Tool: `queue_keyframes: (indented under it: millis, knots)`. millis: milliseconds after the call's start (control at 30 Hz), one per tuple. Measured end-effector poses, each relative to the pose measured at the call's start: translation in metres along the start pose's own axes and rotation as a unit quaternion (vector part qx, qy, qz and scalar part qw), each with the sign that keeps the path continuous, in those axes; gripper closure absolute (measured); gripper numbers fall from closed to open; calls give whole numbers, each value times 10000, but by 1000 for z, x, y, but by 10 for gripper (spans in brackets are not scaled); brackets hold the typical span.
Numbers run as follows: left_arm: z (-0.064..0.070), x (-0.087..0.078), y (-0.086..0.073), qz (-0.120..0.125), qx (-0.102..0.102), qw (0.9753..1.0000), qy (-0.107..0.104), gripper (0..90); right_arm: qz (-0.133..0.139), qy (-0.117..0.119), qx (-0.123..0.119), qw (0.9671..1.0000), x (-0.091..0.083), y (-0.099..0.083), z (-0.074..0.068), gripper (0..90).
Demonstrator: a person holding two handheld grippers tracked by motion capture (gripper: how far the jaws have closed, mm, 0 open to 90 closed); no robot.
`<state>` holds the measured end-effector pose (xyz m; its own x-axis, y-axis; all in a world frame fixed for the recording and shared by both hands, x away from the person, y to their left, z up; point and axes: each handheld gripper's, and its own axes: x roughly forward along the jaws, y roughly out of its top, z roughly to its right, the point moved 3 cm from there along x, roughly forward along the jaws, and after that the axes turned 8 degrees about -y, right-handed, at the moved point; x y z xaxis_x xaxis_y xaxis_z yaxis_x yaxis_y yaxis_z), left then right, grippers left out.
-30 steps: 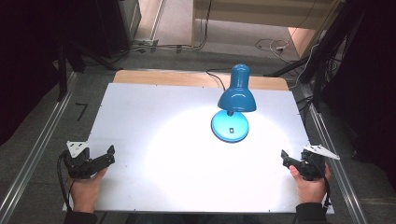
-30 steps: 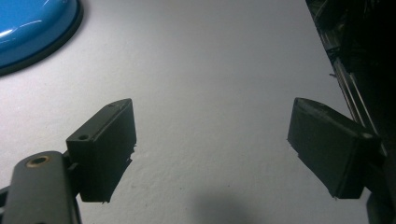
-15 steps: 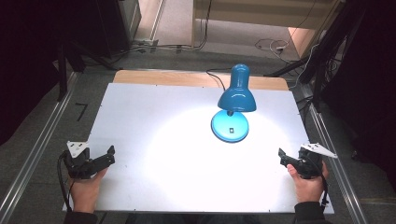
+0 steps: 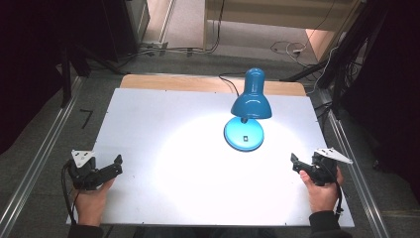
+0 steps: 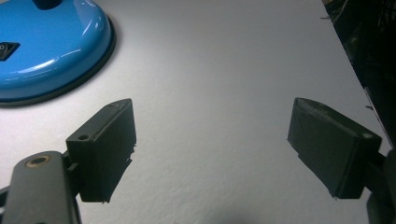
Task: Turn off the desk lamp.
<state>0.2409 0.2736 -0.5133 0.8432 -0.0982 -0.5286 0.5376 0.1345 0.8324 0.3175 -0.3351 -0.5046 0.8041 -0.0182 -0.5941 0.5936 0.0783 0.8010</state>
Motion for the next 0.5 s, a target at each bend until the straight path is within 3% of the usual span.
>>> queue_keyframes:
  millis: [100,333,500]
  knots:
    - [0,0,0,-4,-12,10000,-16,54,-25,-65,-61,10000,1,1,-3,142]
    - [0,0,0,-6,-22,10000,-21,54,-219,57,-83,9997,8,1,-7,141]
    - [0,0,0,-5,-23,10000,-21,54,-208,102,-170,9996,12,1,-12,141]
